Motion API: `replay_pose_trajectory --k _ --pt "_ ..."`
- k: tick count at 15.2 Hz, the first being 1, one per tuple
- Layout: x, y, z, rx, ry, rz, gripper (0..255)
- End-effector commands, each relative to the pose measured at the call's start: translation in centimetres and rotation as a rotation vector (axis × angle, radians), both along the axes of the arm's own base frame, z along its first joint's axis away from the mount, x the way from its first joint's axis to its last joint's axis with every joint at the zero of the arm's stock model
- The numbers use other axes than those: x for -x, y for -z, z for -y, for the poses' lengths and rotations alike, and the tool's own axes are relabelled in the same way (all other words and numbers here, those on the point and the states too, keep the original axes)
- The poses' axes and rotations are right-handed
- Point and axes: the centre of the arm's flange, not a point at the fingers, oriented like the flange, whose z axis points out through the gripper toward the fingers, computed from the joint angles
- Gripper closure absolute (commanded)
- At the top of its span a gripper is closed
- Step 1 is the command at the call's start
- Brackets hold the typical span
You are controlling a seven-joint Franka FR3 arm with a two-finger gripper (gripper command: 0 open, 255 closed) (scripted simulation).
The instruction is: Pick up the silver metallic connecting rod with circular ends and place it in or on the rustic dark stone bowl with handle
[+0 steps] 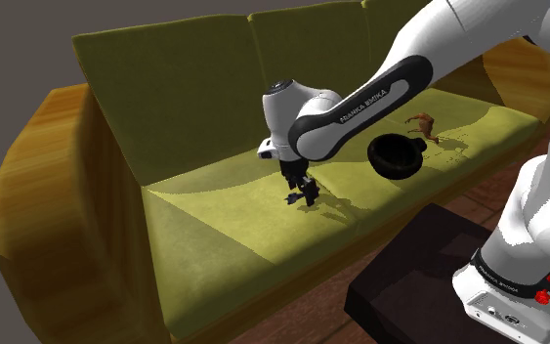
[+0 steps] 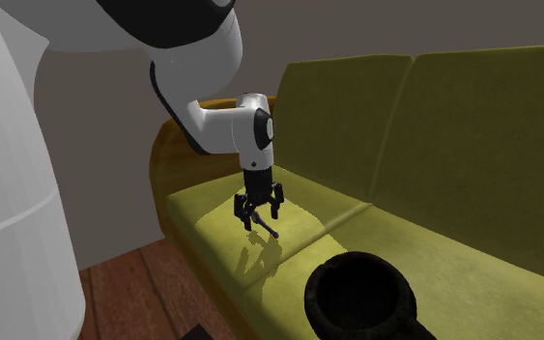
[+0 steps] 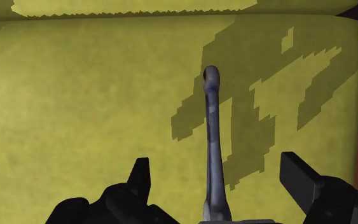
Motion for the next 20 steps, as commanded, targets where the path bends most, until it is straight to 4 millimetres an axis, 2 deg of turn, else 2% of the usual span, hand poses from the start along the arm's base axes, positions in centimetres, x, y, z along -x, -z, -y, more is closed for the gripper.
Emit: replay_pose_trajectory --k 1,6,7,16,20 --pt "0.0 0.2 0.0 0.000 0.000 0.000 0" --pt "0.0 0.2 0.0 0.000 0.000 0.000 0" --pt "0.0 0.2 0.0 0.000 0.000 0.000 255" --pt "0.0 0.2 0.0 0.000 0.000 0.000 255" --pt "0.0 -2.0 0.0 0.000 0.000 0.000 255"
